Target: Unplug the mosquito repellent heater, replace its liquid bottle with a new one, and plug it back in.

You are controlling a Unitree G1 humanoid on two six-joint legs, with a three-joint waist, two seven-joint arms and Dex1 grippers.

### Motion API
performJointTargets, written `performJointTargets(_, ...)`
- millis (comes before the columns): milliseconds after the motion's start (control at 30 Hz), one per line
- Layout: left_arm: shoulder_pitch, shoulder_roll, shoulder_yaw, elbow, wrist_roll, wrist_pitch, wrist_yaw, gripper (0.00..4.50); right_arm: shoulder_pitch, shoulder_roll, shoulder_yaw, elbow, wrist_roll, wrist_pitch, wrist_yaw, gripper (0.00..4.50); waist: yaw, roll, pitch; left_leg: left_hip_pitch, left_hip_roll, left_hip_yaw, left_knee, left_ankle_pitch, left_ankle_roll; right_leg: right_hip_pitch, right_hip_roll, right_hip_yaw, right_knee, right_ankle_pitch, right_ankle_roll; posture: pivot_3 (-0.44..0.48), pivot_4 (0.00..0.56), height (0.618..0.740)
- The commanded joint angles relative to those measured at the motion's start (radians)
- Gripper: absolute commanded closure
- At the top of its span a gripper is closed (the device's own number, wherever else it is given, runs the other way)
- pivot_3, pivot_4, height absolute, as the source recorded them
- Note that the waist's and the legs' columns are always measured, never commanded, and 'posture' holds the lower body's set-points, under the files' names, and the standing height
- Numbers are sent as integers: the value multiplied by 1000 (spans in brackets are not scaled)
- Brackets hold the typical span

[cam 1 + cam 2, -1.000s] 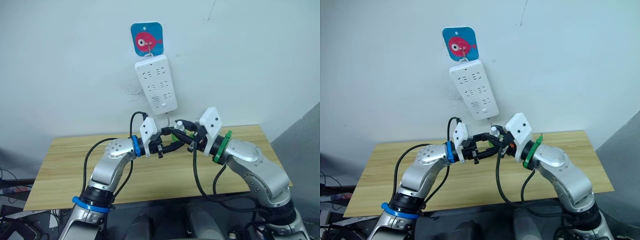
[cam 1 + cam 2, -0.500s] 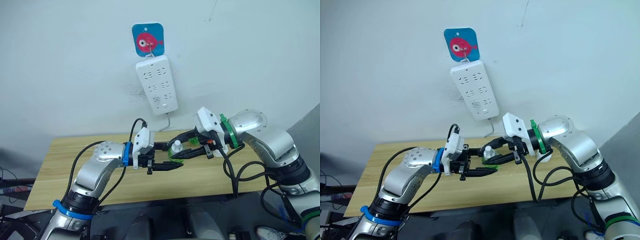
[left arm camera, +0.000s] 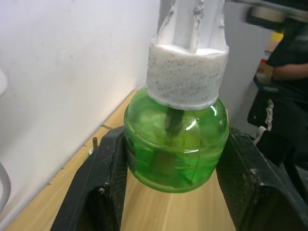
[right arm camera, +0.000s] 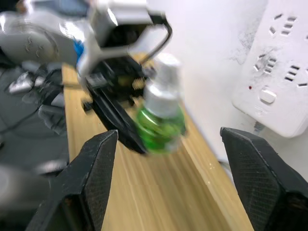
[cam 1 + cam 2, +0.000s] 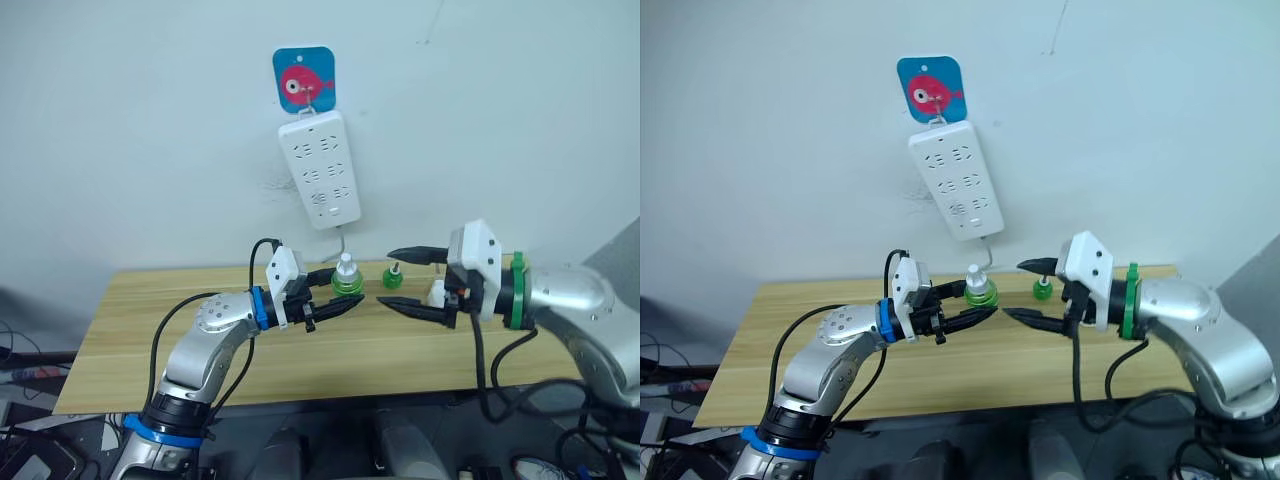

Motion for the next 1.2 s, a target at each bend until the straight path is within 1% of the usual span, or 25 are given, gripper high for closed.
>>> performJointTargets(33,-8,-16,-22,-43,-1,-8,2,2264,1,90,69,-95,-46,49,-184,950,-10,1,-2,1,0,0,0,0,0,0,1,0,0,0,0,-203,126,740)
performJointTargets(100,-16,-15,-32,-43,-1,-12,-11,2264,-27,120,123,-66,-75,62,-218,950,-20,1,-2,4,0,0,0,0,0,4,5,1,0,0,0,-217,122,740)
performJointTargets(200,-27,-9,-41,-39,0,-18,-25,2264,-63,139,166,-25,-94,65,-236,950,-26,1,-2,9,0,1,-1,0,0,9,6,2,-1,-1,0,-217,122,740)
performJointTargets(300,-37,-8,-43,-39,-4,-21,-40,2264,-115,171,175,37,-92,61,-245,950,-29,1,-2,10,0,2,-1,0,0,9,6,1,-2,-1,0,-212,114,740)
performJointTargets(400,-36,-9,-39,-48,-9,-16,-40,2264,-127,158,173,69,-96,51,-224,950,-30,1,-3,9,0,1,-2,0,0,9,6,1,-2,-1,0,-212,114,740)
performJointTargets(467,-29,-6,-38,-57,-9,-16,-42,2264,-123,135,137,79,-69,57,-195,950,-31,1,-3,9,0,1,-2,0,0,9,6,1,-3,-1,0,-200,112,740)
performJointTargets(633,-25,-5,-30,-61,-9,-18,-37,2264,-96,6,33,96,-3,64,-87,950,-32,1,-3,9,0,1,-2,0,0,10,6,1,-4,-1,0,-194,113,740)
performJointTargets(800,-27,0,-26,-56,-11,-21,-38,2264,-83,-71,-80,101,98,102,-31,950,-33,1,-3,9,0,2,-2,0,0,10,6,2,-4,-1,0,-194,114,740)
performJointTargets(900,-26,3,-24,-54,-9,-23,-42,2264,-54,-129,-109,68,149,117,22,950,-33,1,-3,9,0,3,-2,0,1,10,6,1,-4,-1,0,-198,118,740)
performJointTargets(933,-27,3,-24,-52,-9,-22,-42,2264,-46,-138,-103,44,169,123,33,950,-33,1,-3,9,0,4,-2,0,1,10,6,1,-4,-1,0,-198,118,740)
performJointTargets(1000,-30,2,-26,-49,-8,-23,-43,2264,-53,-123,-68,8,184,127,8,950,-33,1,-3,9,0,4,-2,0,1,10,7,2,-4,-1,1,-199,119,740)
performJointTargets(1067,-32,2,-30,-49,-7,-25,-44,2264,-82,-74,-7,-1,153,121,-54,950,-43,1,-3,10,0,4,-2,0,1,10,7,2,-4,-4,5,-199,119,740)
performJointTargets(1200,-29,5,-38,-56,-4,-30,-52,2264,-129,11,106,20,76,109,-139,950,-49,1,-3,10,0,3,-2,0,0,10,8,3,-4,-4,5,-199,119,740)
